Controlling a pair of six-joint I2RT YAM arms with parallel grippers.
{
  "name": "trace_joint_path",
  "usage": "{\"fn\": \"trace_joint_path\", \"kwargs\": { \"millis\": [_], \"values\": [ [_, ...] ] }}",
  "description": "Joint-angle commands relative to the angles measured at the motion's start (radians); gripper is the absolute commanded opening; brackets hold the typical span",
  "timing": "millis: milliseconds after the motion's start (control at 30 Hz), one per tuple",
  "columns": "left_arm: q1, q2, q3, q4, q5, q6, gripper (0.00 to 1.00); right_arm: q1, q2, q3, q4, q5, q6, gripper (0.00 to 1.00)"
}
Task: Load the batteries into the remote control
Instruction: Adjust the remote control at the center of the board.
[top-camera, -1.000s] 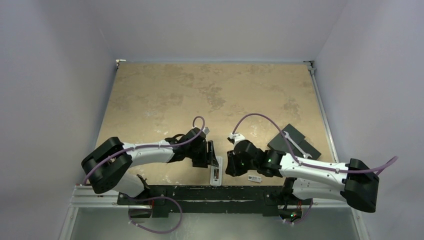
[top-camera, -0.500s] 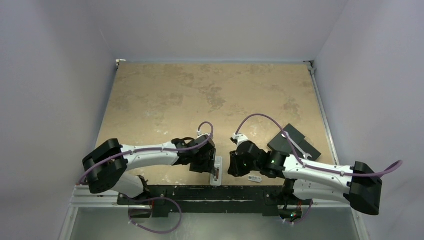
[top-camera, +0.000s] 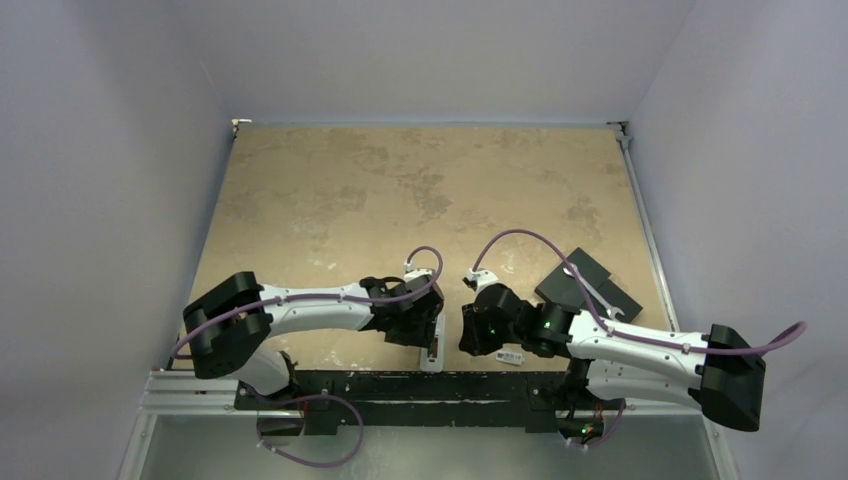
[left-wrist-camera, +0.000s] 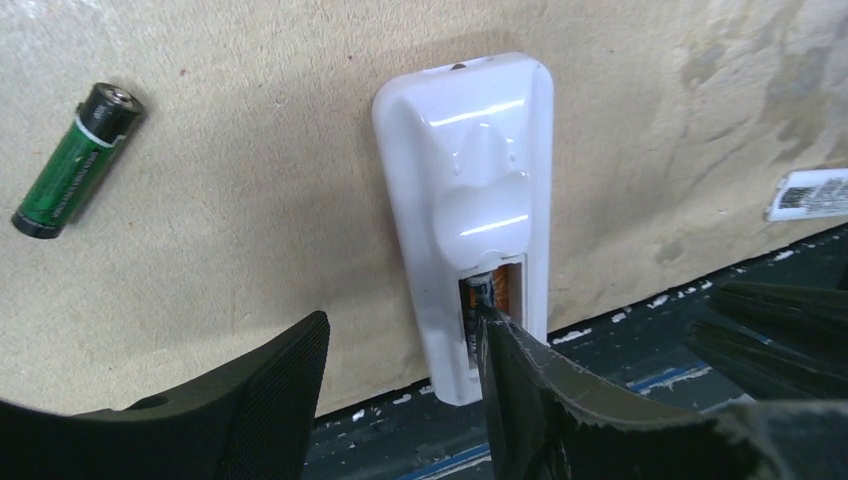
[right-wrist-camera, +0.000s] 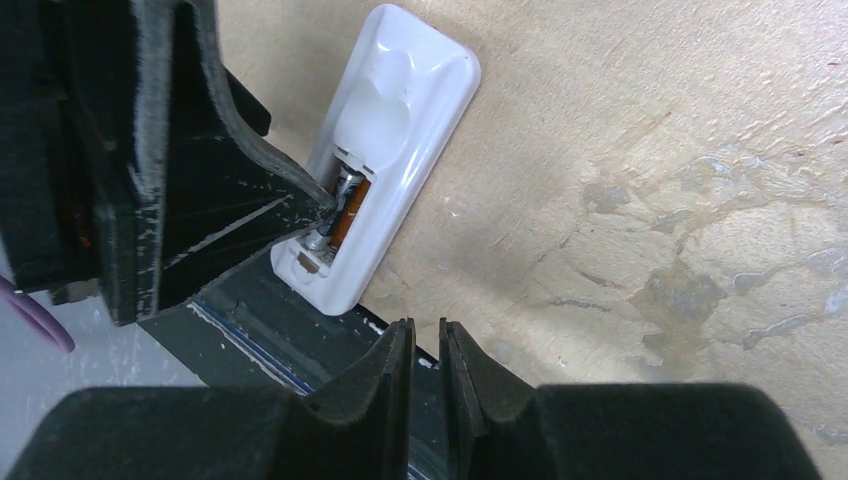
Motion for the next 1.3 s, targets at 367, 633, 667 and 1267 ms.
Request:
{"fn": "trace_joint_path", "kwargs": {
  "millis": [367,633,667,1267],
  "values": [
    [-0.037,0.091,0.07,0.009,-0.039,-0.008,0.53,0.003,-0.033,-0.013,-0.012,0.03,0.019,0.23],
    [-0.041,0.117,0.064,0.016,-0.043,-0.005,0.5,0.003,-0.031,-0.017,-0.009,0.029,0.021,0.23],
    [-0.042,0.122,0.061,0.017,-0.044,-0.005,0.49,0.003,-0.032,-0.017,-0.009,0.032,0.021,0.23],
    [-0.049,0.153,0.044,0.041,-0.044,0.002,0.34,0.003,-0.034,-0.008,-0.03,0.049,0.029,0.24]
  ]
}}
